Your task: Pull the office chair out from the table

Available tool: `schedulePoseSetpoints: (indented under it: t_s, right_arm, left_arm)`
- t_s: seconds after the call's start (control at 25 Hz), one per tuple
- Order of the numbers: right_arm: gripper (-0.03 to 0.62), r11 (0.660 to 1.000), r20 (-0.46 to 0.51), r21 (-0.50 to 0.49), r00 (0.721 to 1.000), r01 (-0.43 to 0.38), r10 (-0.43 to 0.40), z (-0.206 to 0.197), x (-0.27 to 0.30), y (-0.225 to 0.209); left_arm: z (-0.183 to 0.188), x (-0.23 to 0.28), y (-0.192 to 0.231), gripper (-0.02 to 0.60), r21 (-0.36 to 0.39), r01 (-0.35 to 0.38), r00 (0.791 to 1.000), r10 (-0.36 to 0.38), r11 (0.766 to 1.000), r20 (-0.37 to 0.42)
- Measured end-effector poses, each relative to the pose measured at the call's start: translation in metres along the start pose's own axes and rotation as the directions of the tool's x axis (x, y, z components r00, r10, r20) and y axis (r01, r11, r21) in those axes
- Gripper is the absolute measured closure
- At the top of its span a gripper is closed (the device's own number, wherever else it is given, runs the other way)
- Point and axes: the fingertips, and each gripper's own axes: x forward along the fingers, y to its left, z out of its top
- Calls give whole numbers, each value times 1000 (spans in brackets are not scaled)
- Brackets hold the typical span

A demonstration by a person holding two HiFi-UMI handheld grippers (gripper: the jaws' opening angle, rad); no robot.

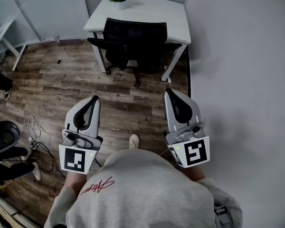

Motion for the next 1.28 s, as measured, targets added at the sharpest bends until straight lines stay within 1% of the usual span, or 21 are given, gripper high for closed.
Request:
schedulePoseSetpoints:
  t_s: [0.32,0.64,0.84,1.08,1.28]
  right_arm:
    - [595,1000,-15,1,1000,-5,5,-19,34,-36]
    - [595,1000,-26,25,1000,-9,10,-35,56,-63]
    - [595,999,-25,45,999,-20,21,-45,67,-66]
    - [595,998,-33,50,999,-28,30,-48,77,-67]
    - [595,999,-59,47,998,-6,9,-55,85,-70]
  left_arm:
    - [-11,51,15,586,-1,-13,1000,13,1000,6]
    - [-21,82,25,586,-2,-35,999,35,999,-8]
    - [-25,88,29,586,-6,-48,999,48,999,-15]
    - [-28,99,34,586,-9,-35,999,35,999,-23]
    - [-36,108,42,586,-15,-8,999,8,1000,-35]
